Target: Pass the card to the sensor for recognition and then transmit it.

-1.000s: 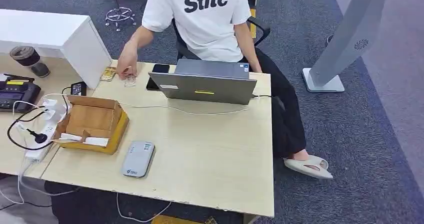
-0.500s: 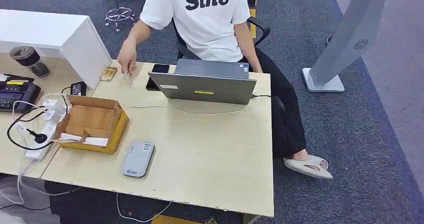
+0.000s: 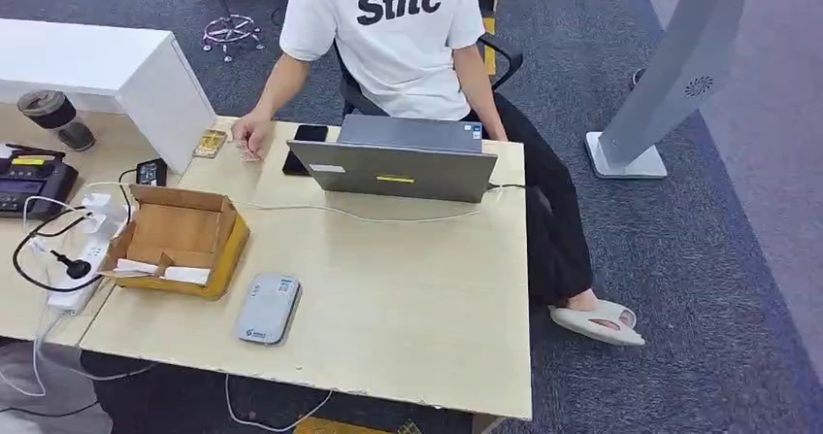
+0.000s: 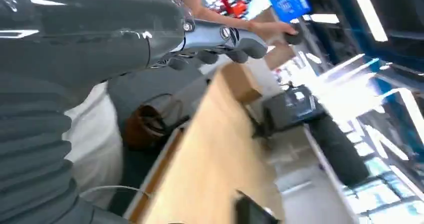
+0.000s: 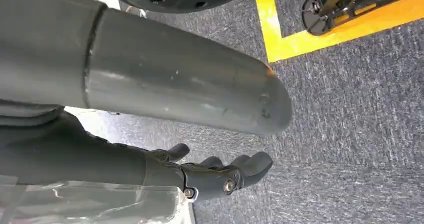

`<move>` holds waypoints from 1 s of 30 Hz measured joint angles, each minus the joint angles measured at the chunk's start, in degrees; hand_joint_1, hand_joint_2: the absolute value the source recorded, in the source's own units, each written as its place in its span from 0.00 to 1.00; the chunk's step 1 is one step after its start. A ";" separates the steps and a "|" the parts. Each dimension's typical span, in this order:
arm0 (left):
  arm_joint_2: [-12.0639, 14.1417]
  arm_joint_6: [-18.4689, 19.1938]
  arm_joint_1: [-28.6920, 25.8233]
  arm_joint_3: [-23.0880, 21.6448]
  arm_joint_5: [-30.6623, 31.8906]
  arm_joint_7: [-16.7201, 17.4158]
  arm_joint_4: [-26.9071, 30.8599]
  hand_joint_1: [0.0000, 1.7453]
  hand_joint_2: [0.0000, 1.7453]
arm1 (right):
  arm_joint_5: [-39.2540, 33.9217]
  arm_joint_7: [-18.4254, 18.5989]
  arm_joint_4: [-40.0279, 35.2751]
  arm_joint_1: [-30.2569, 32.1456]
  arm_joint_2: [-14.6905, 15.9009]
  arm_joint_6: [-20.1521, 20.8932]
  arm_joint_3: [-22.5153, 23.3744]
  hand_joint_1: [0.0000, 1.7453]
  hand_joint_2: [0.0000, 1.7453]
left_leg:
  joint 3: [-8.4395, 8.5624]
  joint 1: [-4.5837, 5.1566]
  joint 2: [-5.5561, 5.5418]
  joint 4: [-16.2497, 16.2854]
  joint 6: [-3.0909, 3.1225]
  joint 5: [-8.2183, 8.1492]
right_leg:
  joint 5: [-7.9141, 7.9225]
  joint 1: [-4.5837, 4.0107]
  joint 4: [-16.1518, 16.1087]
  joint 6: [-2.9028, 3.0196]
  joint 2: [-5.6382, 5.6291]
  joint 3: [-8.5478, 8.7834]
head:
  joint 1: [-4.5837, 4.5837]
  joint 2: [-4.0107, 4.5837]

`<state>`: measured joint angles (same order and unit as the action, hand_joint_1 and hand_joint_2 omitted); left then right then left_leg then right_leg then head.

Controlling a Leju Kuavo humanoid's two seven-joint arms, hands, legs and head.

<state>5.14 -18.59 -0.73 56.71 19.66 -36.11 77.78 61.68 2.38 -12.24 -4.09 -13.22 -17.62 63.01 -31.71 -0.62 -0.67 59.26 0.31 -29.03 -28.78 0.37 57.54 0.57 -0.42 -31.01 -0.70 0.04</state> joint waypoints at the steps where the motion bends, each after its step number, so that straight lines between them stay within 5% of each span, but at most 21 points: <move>1: -0.13 -1.36 -0.17 -1.92 1.06 -0.13 1.61 0.00 1.00 | -0.04 0.15 0.00 0.01 0.00 0.06 0.06 0.00 0.00 | 0.02 0.00 0.03 0.02 -0.01 0.01 | 0.01 0.00 0.00 0.00 -0.05 -0.06 | 0.00 0.00; 11: 1.86 -10.72 5.17 -22.77 16.88 9.88 9.30 0.00 1.00 | 0.04 1.29 0.00 -0.55 0.52 1.11 0.35 0.00 0.00 | -0.01 -0.02 0.05 0.02 -0.20 0.14 | 0.13 0.00 0.03 0.04 -0.14 -0.08 | 0.02 0.00; 17: 2.60 -12.01 6.25 -26.66 19.18 11.00 9.76 0.00 1.00 | 0.13 1.38 0.00 -0.53 0.77 1.25 0.39 0.00 0.00 | -0.04 -0.02 0.07 0.03 -0.21 0.14 | 0.13 -0.01 0.02 0.04 -0.19 -0.32 | 0.00 0.00; 24: 4.19 -12.45 14.14 -38.47 44.34 24.43 8.27 0.00 1.00 | 1.31 1.53 0.00 -0.73 0.98 2.32 0.37 0.00 0.00 | -0.09 -0.01 0.01 0.03 -0.27 0.26 | 0.26 -0.01 0.02 0.02 -0.15 -0.19 | -0.02 0.00; 30: 5.07 -13.34 18.06 -45.78 52.96 29.42 6.33 0.00 1.00 | 2.32 1.55 0.00 -0.71 1.01 1.97 0.24 0.00 0.00 | -0.10 -0.01 0.10 0.03 -0.27 0.26 | 0.30 0.00 0.02 0.05 -0.25 -0.26 | 0.00 0.00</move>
<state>10.21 -31.93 17.33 10.93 72.62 -6.69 84.11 64.00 3.93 -12.24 -4.80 -12.22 -15.65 63.26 -31.81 -0.63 -0.57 59.29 0.04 -28.76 -28.48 0.37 57.56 0.62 -0.67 -31.26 -0.70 0.04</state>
